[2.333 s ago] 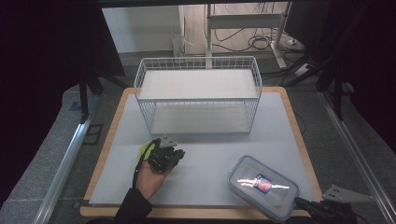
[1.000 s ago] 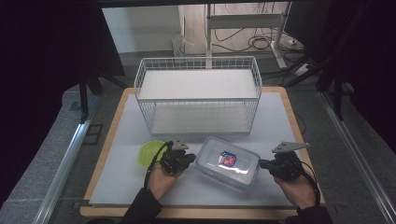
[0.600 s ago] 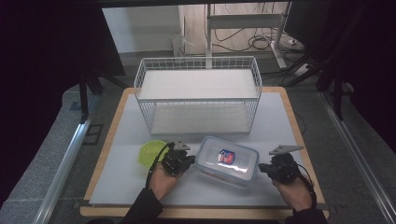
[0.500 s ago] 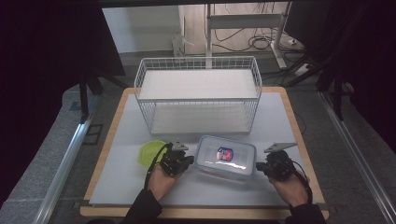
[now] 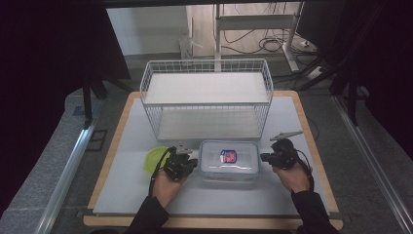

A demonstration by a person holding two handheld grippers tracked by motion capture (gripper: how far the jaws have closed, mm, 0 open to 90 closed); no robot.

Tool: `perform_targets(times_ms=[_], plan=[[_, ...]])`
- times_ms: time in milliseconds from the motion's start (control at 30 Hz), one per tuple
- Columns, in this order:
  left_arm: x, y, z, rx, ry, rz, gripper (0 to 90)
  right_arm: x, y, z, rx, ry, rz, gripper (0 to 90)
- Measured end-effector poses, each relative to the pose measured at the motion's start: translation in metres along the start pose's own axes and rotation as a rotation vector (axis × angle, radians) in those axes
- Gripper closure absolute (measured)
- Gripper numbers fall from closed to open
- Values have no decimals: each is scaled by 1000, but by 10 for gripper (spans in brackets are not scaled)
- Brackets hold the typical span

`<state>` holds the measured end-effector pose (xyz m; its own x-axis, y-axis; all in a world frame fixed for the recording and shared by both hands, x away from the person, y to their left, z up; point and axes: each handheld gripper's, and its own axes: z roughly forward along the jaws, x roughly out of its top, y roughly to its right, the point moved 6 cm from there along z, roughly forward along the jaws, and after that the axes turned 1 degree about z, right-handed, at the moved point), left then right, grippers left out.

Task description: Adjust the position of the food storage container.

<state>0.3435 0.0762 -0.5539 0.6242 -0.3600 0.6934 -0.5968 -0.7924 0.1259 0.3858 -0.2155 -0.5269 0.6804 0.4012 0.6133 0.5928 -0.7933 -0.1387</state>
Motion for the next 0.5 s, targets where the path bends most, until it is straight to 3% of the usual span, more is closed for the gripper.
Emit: perform_targets(times_ms=[100, 133, 200, 500], plan=[[-2, -1, -2, 4, -8, 7, 884, -7, -5, 6, 33, 11, 25, 899], [-3, -1, -3, 9, -8, 7, 892, -11, -9, 6, 17, 37, 15, 899], [-5, -1, -5, 15, -9, 7, 895, -11, -11, 6, 25, 40, 16, 899], [-21, -8, -19, 34, -4, -31, 898, -16, -36, 6, 42, 58, -56, 899]])
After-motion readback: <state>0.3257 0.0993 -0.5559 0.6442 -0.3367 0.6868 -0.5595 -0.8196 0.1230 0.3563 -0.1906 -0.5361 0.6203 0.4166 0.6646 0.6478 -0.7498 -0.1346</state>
